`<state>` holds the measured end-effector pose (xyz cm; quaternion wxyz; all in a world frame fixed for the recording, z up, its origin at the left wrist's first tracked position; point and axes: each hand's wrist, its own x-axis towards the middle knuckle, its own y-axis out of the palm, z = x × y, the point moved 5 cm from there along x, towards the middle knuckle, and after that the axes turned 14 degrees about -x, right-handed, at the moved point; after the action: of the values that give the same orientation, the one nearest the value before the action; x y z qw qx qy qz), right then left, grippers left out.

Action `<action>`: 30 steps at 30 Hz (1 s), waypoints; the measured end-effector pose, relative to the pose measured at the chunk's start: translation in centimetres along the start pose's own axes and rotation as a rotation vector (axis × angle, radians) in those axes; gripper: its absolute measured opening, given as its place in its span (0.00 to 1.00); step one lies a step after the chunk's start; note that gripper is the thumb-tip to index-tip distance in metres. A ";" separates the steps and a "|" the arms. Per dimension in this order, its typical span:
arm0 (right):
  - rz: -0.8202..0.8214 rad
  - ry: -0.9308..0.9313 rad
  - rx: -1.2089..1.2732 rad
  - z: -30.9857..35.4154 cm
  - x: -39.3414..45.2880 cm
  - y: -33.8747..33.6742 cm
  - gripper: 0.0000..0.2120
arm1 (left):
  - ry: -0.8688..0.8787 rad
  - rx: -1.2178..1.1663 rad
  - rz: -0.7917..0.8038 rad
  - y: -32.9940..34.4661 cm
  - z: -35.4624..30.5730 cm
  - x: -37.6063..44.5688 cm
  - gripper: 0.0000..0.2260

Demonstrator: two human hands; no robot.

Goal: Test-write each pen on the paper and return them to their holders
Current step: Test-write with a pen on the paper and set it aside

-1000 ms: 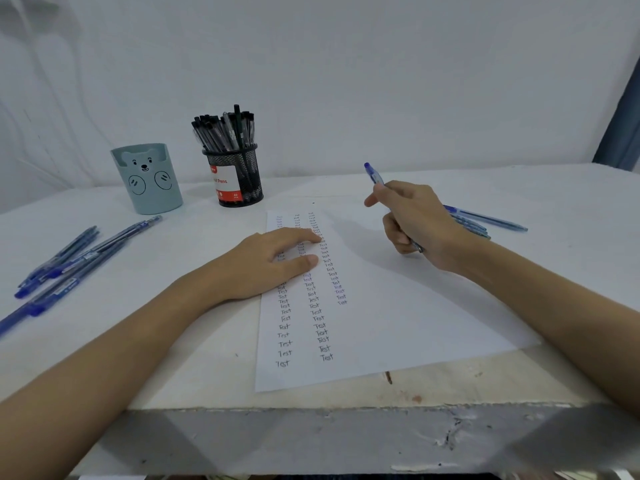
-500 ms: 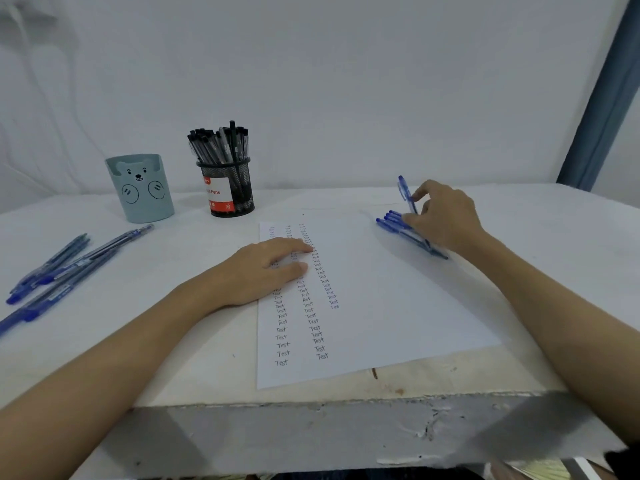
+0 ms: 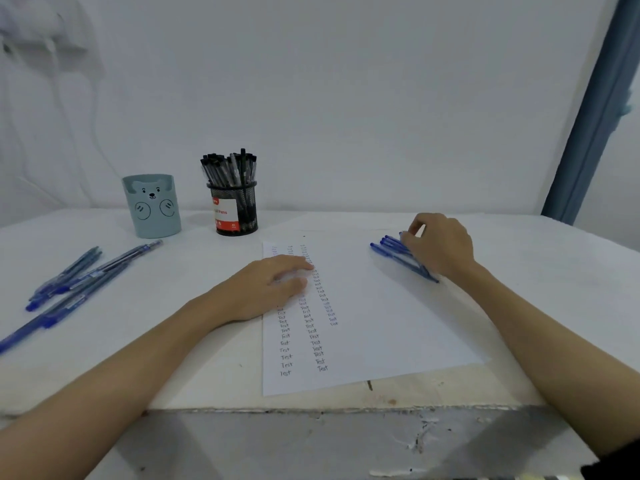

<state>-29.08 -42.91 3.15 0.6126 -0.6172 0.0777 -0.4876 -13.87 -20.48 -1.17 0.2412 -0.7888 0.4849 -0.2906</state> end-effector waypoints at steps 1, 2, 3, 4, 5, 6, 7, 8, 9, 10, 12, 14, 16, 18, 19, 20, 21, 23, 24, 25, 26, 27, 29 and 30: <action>-0.025 -0.013 0.018 0.6 0.0 -0.4 0.07 | 0.017 0.007 -0.020 -0.3 -0.3 -0.2 0.15; -0.044 -0.038 0.035 1.5 0.0 -0.8 0.07 | 0.025 0.020 -0.041 -0.7 -0.7 -0.5 0.14; -0.057 -0.072 0.058 2.8 -0.1 -1.2 0.07 | 0.021 0.028 -0.060 -1.3 -0.8 -1.0 0.14; -0.056 -0.111 0.083 4.1 -0.2 -1.7 0.06 | 0.014 0.025 -0.075 -1.7 -0.8 -1.6 0.13; -0.044 -0.165 0.114 6.2 -0.4 -2.0 0.06 | 0.002 0.030 -0.092 -2.6 -0.5 -2.5 0.12; -0.019 -0.220 0.137 8.1 -0.8 -2.3 0.06 | -0.005 0.043 -0.103 -3.1 -0.3 -3.4 0.12; 0.017 -0.287 0.160 10.6 -1.2 -2.5 0.07 | -0.018 0.069 -0.119 -4.0 0.1 -4.7 0.11; 0.057 -0.355 0.171 13.0 -1.7 -2.5 0.07 | -0.028 0.093 -0.132 -4.7 0.4 -6.0 0.10; 0.095 -0.431 0.175 15.6 -2.3 -2.3 0.07 | -0.046 0.112 -0.146 -5.5 0.9 -7.3 0.10; 0.130 -0.511 0.175 18.2 -3.1 -2.2 0.07 | -0.069 0.131 -0.160 -6.3 1.4 -8.6 0.09; 0.177 -0.679 0.163 23.8 -4.8 -1.5 0.06 | -0.119 0.170 -0.193 -8.0 2.5 -11.7 0.09; 0.242 -0.808 0.161 28.3 -6.4 -0.5 0.08 | -0.144 0.195 -0.212 -9.0 3.2 -14.1 0.10; 0.344 -0.913 0.176 32.0 -8.2 0.8 0.14 | -0.167 0.211 -0.229 -9.7 3.7 -16.1 0.13; 0.401 -0.992 0.145 34.7 -9.8 2.2 0.18 | -0.190 0.211 -0.247 -10.0 4.2 -17.7 0.18; 0.405 -1.012 0.117 35.8 -10.5 2.8 0.20 | -0.199 0.199 -0.258 -10.2 4.5 -18.5 0.18; 0.398 -1.023 0.079 36.5 -10.9 3.3 0.21 | -0.202 0.185 -0.268 -10.2 4.7 -19.0 0.18; 0.380 -1.034 0.039 36.9 -11.2 3.8 0.22 | -0.200 0.171 -0.279 -10.1 4.8 -19.2 0.17; 0.333 -1.048 -0.008 37.6 -11.5 4.6 0.23 | -0.198 0.171 -0.309 -9.8 4.9 -19.4 0.18; 0.315 -1.044 -0.010 37.8 -11.5 4.9 0.23 | -0.200 0.180 -0.322 -9.8 4.9 -19.4 0.19; 0.297 -1.036 -0.007 37.8 -11.4 5.1 0.22 | -0.199 0.189 -0.329 -9.7 4.7 -19.3 0.19; 0.276 -1.033 -0.005 37.8 -11.2 5.2 0.20 | -0.197 0.193 -0.334 -9.7 4.7 -19.3 0.19; 0.248 -1.038 -0.011 37.7 -11.1 5.2 0.18 | -0.195 0.193 -0.338 -9.7 4.6 -19.3 0.19; 0.165 -1.084 -0.050 37.7 -10.9 5.0 0.13 | -0.185 0.204 -0.341 -9.7 4.5 -19.4 0.19; 0.120 -1.120 -0.084 37.7 -11.0 4.9 0.11 | -0.179 0.212 -0.340 -9.7 4.5 -19.4 0.19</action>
<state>-5.95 -10.81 2.08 0.5619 -0.8001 -0.2049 -0.0466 -11.70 1.55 -2.35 0.3126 -0.8520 0.2883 -0.3055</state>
